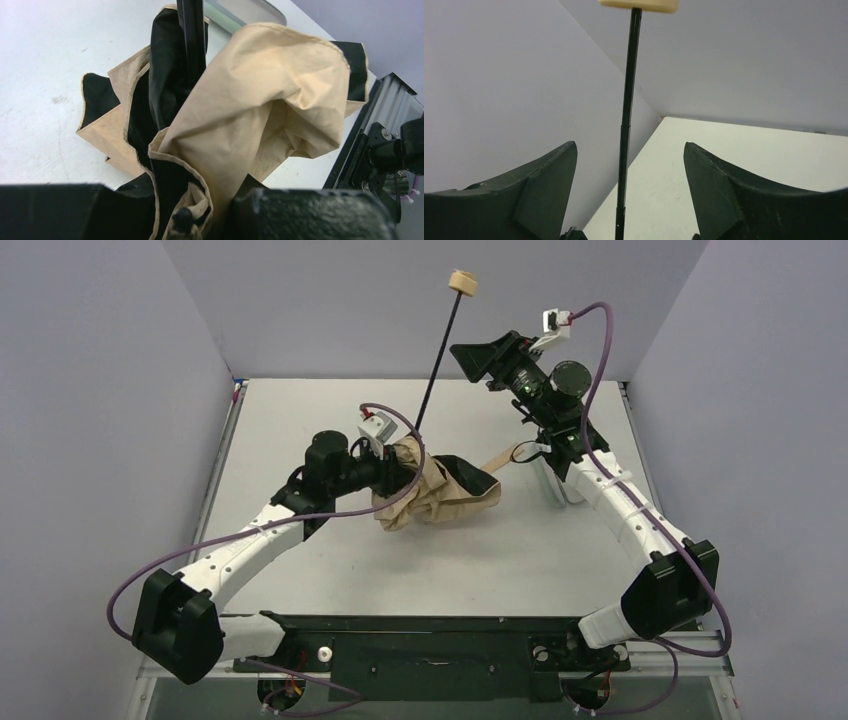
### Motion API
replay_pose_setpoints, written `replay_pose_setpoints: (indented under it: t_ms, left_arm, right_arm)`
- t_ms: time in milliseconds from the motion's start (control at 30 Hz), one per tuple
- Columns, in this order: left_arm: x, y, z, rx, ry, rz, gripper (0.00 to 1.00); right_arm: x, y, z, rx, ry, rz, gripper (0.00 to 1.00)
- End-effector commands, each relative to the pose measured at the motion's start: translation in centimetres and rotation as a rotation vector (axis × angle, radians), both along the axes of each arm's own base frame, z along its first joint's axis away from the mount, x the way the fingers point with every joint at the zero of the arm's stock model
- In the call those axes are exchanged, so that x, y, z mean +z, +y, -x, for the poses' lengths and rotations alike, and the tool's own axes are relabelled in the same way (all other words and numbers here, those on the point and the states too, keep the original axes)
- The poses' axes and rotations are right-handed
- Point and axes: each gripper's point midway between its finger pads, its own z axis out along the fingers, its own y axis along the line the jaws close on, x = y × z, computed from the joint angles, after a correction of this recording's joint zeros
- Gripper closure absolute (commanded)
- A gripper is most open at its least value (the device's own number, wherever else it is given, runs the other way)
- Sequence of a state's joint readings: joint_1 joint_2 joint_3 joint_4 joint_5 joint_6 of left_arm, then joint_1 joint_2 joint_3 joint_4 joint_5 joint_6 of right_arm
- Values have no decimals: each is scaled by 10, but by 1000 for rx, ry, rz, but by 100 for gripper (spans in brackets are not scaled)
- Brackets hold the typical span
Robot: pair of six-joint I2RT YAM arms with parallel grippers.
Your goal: Open the umbrella
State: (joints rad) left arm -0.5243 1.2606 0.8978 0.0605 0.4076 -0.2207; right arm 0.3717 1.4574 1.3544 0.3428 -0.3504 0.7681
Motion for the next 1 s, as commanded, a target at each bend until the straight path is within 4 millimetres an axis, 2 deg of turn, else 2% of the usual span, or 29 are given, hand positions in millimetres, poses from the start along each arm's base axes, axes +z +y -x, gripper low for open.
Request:
replay_pose_setpoints:
  t_ms: [0, 133, 233, 267, 300, 333, 367, 433, 467, 500, 533, 567, 600, 633, 667, 700, 733, 767, 833, 867, 900, 933, 967]
  left_arm:
    - [77, -22, 9, -125, -253, 105, 100]
    - [75, -24, 13, -140, -271, 88, 100]
    - [80, -25, 18, -163, -314, 78, 100]
    - [83, -25, 21, -167, -330, 79, 100]
    - [84, -24, 21, -167, -348, 74, 100]
    - [86, -21, 22, -160, -361, 72, 100]
    - [84, -20, 22, -160, -377, 57, 100]
    - [82, -14, 18, -128, -378, 33, 100]
    - [78, -9, 12, -81, -353, 13, 98]
    - [83, -4, 6, -51, -343, 9, 85]
    - [75, 0, 5, -38, -283, -4, 78]
    - [83, 11, -2, -9, -272, 6, 60]
    - [84, 13, 2, -20, -223, 38, 49]
    - [88, 28, -6, 18, -208, 54, 34]
    - [96, 34, -1, 12, -183, 97, 27]
    - [97, 49, -7, 47, -174, 108, 19]
    - [99, 55, -1, 51, -150, 124, 15]
    - [99, 70, -6, 92, -144, 126, 8]
    - [106, 90, -6, 152, -143, 132, 1]
    - [106, 102, -11, 205, -139, 132, 2]
    - [105, 113, -14, 262, -128, 123, 3]
    - [105, 127, -19, 325, -112, 129, 3]
    - [102, 140, -22, 396, -86, 124, 3]
  right_arm:
    - [17, 20, 24, 94, -62, 0, 25]
    - [29, 42, 36, 175, -110, 3, 22]
    - [33, 49, 36, 193, -117, 7, 28]
    - [29, 51, 33, 194, -102, 7, 40]
    - [30, 51, 32, 193, -98, 7, 56]
    - [28, 52, 30, 195, -95, 11, 66]
    - [31, 52, 30, 198, -103, 13, 84]
    - [33, 53, 29, 199, -116, 30, 100]
    - [34, 54, 30, 204, -125, 38, 100]
    - [39, 54, 31, 202, -152, 52, 100]
    - [42, 54, 32, 207, -170, 67, 100]
    - [48, 54, 33, 201, -207, 97, 100]
    - [49, 55, 34, 207, -226, 117, 100]
    - [55, 55, 35, 203, -264, 147, 100]
    - [57, 57, 36, 218, -282, 162, 100]
    - [61, 58, 35, 216, -313, 191, 100]
    - [62, 60, 37, 227, -328, 207, 100]
    - [67, 63, 36, 226, -359, 233, 100]
    - [72, 71, 38, 248, -412, 277, 100]
    - [85, 72, 41, 236, -479, 312, 100]
    - [76, 81, 40, 259, -470, 349, 100]
    - [80, 88, 45, 260, -528, 416, 100]
    - [74, 95, 44, 269, -547, 459, 100]
